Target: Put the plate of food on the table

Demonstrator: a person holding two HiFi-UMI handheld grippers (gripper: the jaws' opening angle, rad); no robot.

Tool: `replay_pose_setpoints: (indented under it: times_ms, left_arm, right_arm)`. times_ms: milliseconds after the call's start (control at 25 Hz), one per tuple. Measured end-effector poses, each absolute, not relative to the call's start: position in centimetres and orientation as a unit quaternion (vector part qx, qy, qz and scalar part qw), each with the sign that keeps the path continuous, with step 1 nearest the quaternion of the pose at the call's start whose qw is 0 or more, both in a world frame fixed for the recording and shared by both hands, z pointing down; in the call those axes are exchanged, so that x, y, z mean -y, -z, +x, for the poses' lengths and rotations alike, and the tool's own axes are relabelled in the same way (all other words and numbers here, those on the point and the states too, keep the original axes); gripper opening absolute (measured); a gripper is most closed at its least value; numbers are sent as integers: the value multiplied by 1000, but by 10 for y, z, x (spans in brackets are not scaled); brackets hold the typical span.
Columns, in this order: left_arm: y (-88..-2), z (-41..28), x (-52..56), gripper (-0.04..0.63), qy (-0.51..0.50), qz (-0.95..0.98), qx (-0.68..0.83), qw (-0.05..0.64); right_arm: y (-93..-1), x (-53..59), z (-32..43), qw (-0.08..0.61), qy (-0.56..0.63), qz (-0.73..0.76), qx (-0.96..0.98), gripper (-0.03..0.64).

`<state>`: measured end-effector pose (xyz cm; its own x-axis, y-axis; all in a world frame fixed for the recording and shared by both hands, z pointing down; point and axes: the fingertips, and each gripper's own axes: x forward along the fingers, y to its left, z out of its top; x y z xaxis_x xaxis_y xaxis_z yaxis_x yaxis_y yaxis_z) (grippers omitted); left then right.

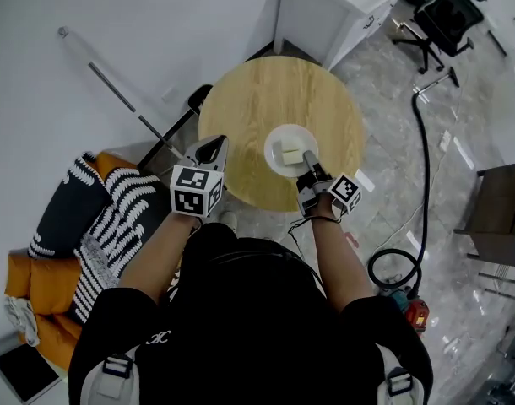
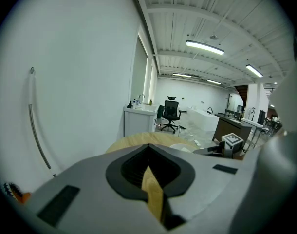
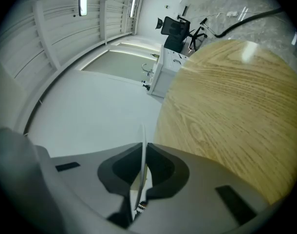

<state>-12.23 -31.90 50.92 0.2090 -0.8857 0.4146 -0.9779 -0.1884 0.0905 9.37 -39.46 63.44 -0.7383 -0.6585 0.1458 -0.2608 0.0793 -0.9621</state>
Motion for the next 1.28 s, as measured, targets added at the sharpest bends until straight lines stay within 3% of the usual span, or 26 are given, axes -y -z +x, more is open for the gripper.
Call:
replay_pose_setpoints:
  times_ms: [680, 1280]
  left_arm:
    - [-510, -145, 335, 5, -156, 768, 605, 140]
    - [-526, -172, 338, 5, -144, 749, 625, 165]
  right_arm:
    - [-697, 427, 63, 105, 618, -361, -691, 26]
    - [-722, 431, 38, 30, 613, -400, -681, 28]
